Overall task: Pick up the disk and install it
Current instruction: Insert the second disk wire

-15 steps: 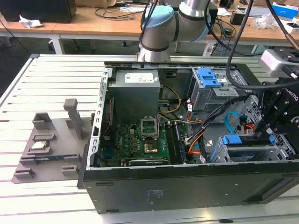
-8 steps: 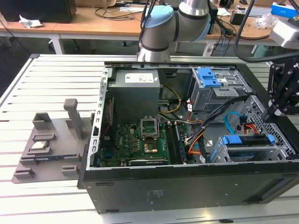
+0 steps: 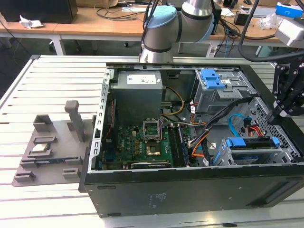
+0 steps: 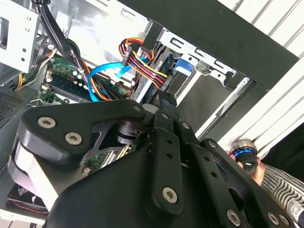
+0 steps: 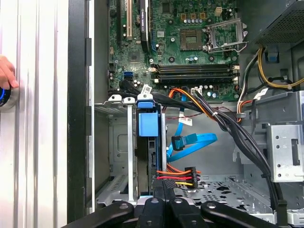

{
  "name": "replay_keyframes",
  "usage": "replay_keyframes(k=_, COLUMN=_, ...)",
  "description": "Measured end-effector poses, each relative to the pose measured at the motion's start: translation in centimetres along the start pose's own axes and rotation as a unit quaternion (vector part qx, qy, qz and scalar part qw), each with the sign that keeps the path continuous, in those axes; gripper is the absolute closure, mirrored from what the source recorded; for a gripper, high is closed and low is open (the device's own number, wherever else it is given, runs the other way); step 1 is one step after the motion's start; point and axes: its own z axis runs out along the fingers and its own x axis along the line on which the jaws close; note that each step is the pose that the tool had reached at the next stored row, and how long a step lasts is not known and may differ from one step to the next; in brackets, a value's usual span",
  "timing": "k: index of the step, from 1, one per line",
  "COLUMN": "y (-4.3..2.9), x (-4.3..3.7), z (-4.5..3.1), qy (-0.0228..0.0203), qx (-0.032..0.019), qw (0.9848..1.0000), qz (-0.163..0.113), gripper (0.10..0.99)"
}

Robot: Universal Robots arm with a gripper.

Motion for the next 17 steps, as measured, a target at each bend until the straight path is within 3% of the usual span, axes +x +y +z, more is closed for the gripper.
replay_keyframes(k=3, y=0.00, x=0.00, z=-0.01, qy=0.0000, qx=0.0000, qw=1.0000, qz=0.000, gripper=0.980)
replay_keyframes(k=4, y=0.00, x=0.00, z=-0.01, qy=0.0000, qx=0.0000, qw=1.0000, qz=0.000, gripper=0.914)
replay_keyframes(k=5, y=0.00, x=0.00, z=-0.01, qy=0.0000, qx=0.0000, qw=1.0000, qz=0.000, gripper=0.914)
replay_keyframes(k=7, y=0.00, x=0.00, z=-0.02, qy=0.0000, qx=0.0000, qw=1.0000, qz=0.000, gripper=0.784)
replay_keyframes(k=9, y=0.03, x=-0.24, z=-0.04, qy=0.0001, qx=0.0000, qw=1.0000, qz=0.000, gripper=0.784)
replay_keyframes(k=13, y=1.54, x=-1.71, z=0.42, qy=0.0001, qx=0.0000, qw=1.0000, qz=0.000, gripper=0.784)
replay_keyframes(k=15, y=3.63, x=-1.95, z=1.12, qy=0.0000, qx=0.0001, qw=1.0000, qz=0.000, gripper=0.784)
replay_keyframes(k=17, y=4.40, x=-1.80, z=1.78, qy=0.0005, qx=0.0003, qw=1.0000, qz=-0.005, gripper=0.784)
